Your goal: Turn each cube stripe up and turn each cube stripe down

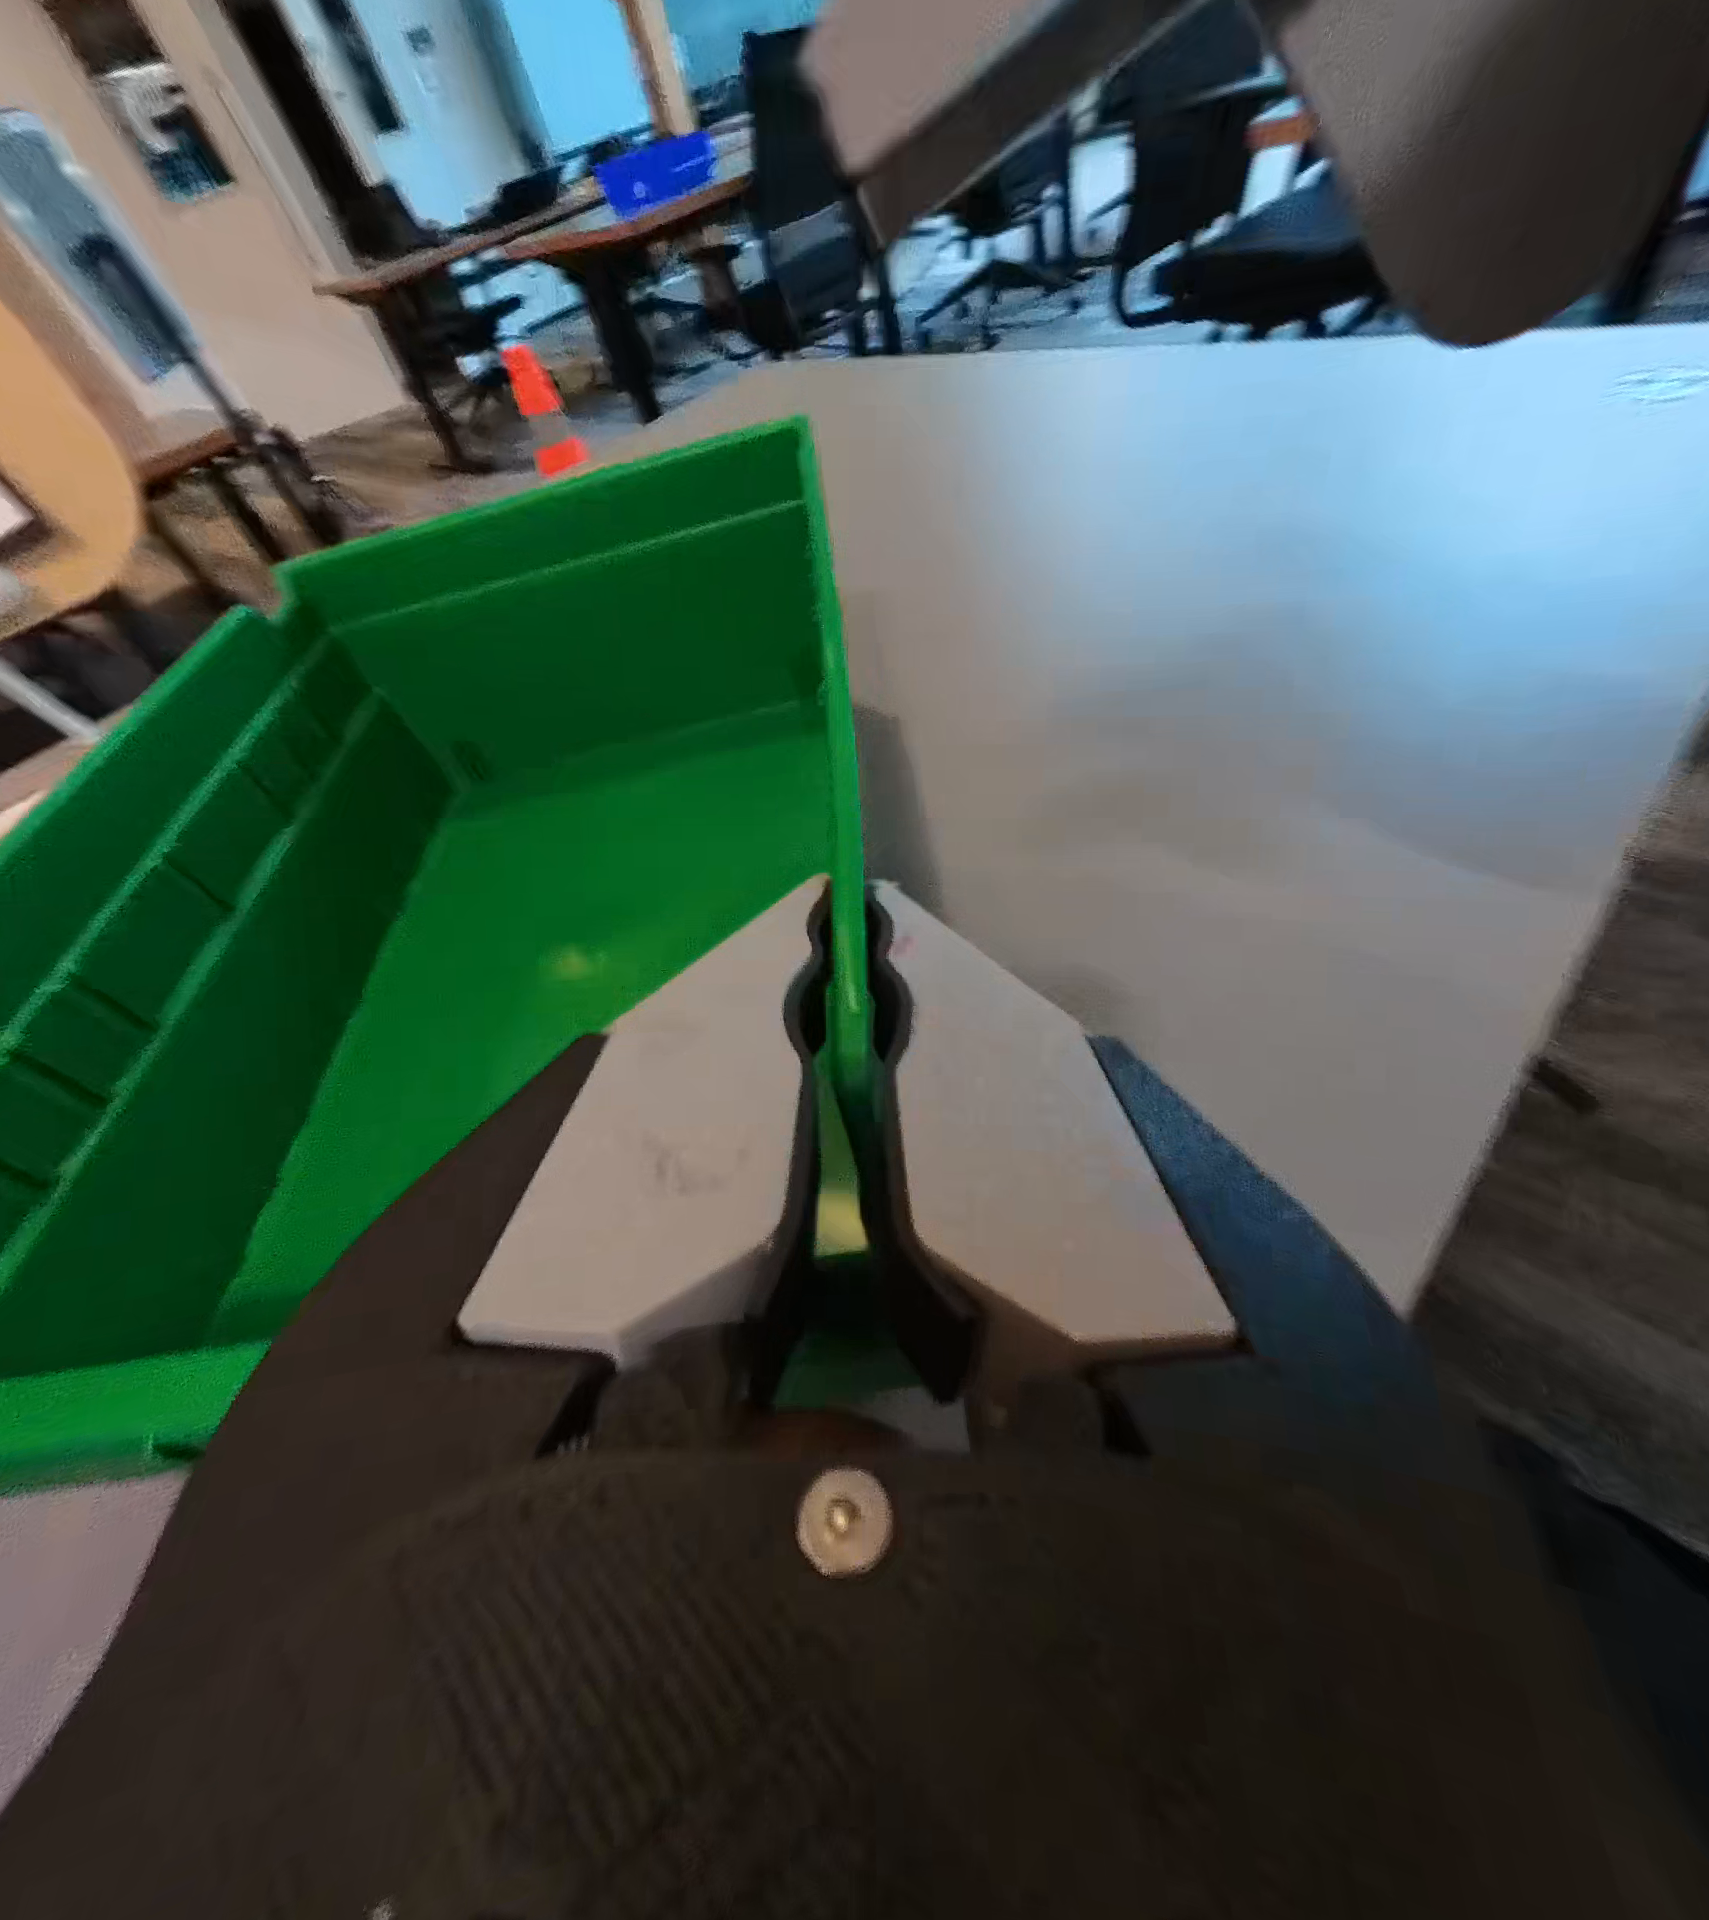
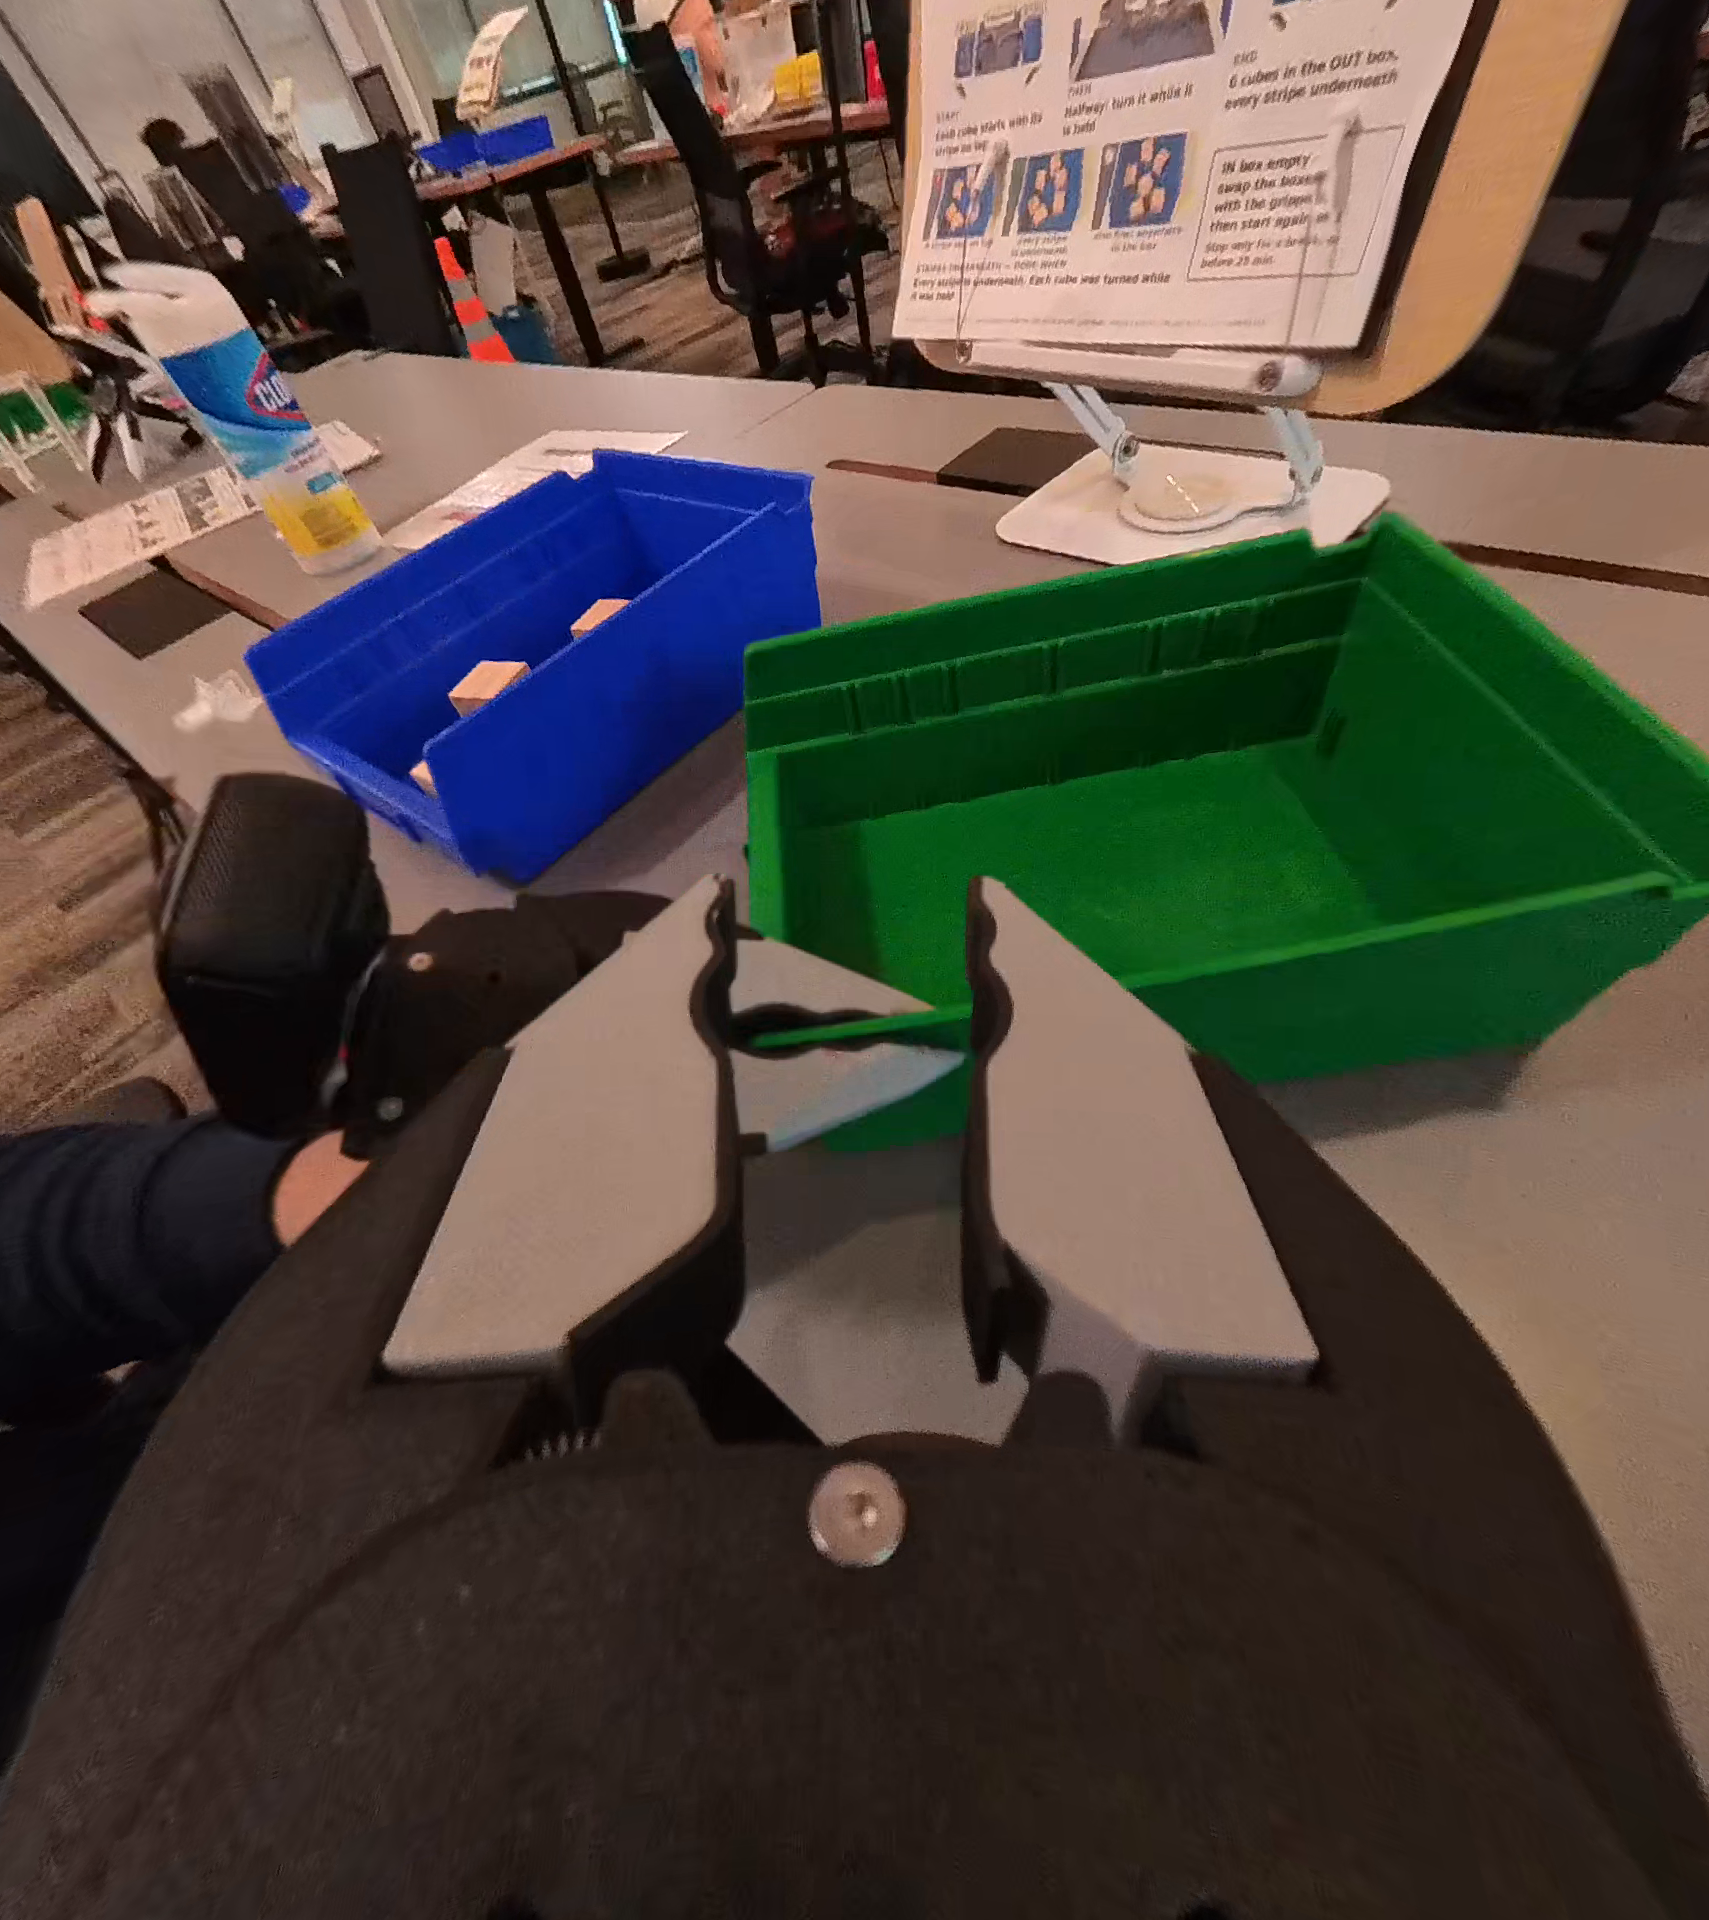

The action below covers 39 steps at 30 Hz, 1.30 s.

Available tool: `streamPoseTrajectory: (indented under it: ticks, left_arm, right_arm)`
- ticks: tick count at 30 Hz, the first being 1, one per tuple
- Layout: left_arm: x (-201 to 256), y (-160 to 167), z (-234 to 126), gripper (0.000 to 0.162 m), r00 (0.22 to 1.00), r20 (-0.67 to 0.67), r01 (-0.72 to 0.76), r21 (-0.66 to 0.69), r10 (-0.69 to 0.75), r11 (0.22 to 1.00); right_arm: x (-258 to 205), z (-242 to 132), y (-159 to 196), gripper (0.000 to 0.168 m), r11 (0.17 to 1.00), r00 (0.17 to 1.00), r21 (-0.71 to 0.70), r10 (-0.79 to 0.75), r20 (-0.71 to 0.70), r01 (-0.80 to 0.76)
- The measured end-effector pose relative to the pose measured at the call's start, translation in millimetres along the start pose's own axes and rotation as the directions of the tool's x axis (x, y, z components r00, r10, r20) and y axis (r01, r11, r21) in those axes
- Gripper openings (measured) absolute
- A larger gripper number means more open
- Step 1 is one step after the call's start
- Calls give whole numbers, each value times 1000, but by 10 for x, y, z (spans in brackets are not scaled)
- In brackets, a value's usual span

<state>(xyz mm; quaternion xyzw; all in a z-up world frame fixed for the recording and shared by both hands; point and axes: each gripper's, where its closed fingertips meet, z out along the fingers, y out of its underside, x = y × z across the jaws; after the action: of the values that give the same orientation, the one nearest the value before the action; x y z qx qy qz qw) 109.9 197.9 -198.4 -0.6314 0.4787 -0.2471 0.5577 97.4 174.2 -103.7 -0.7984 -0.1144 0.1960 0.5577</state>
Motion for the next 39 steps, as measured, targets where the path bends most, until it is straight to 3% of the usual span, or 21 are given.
streamPoseTrajectory:
  ticks: [3, 5, 8, 11, 14, 19, 23, 26, 27, 30, 32, 35, 36, 39]
  left_arm:
    - [-14, 23, -29, 4, 998, 55, -25, 5, 25, 1000]
    - [1, 10, -205, 26, 999, 29, -37, 14, 37, 999]
    - [-93, 104, -616, 42, 999, -7, -38, -13, 37, 999]
    - [-319, 177, -1111, 48, 999, -35, 22, -7, -22, 1000]
    - [-734, 260, -1541, 51, 999, 51, 16, 1, -16, 1000]
    - [-1294, 438, -1861, 59, 992, 126, -4, -64, 12, 998]
    - [-1643, 570, -1980, 60, 981, 195, 16, -98, 4, 995]
    - [-1760, 606, -2036, 61, 977, 214, 33, -108, -10, 994]
    - [-1769, 613, -2044, 61, 977, 214, 36, -111, -11, 993]
    - [-1830, 703, -2040, 65, 968, 248, 12, -159, 28, 987]
    - [-1894, 830, -1992, 66, 958, 279, -6, -210, 66, 978]
    - [-1901, 1040, -1843, 63, 959, 276, 5, -265, 71, 964]
    - [-1929, 1098, -1801, 56, 954, 289, 3, -279, 80, 960]
    - [-2038, 1151, -1758, 59, 929, 333, -65, -289, 164, 955]
  right_arm:
    - [-66, 138, 137, 43, 997, 999, -72, -34, -3, 33]
    - [-105, 217, 219, 44, 991, 997, -115, -75, -16, 73]
    - [-159, 314, 351, 47, 976, 991, -184, -126, -38, 117]
    - [-341, 421, 439, 48, 964, 990, -223, -143, 12, 142]
    - [-601, 613, 579, 48, 938, 980, -283, -187, 72, 200]
    - [-652, 895, 975, 48, 854, 962, -455, -271, 28, 254]
    - [-240, 799, 1099, 0, 806, 935, -546, -338, -106, 229]
    - [270, 542, 1082, 0, 798, 898, -584, -357, -259, 148]
    - [506, 433, 1043, 1, 813, 870, -573, -352, -345, 101]
    - [909, 164, 1002, 53, 850, 834, -524, -259, -487, -42]
    - [775, 200, 892, 52, 888, 886, -459, -194, -422, -24]
    - [207, 400, 734, 55, 928, 971, -370, -129, -200, 47]
    - [8, 468, 728, 58, 928, 983, -365, -128, -129, 73]
    - [-318, 667, 780, 61, 909, 978, -378, -205, -41, 175]
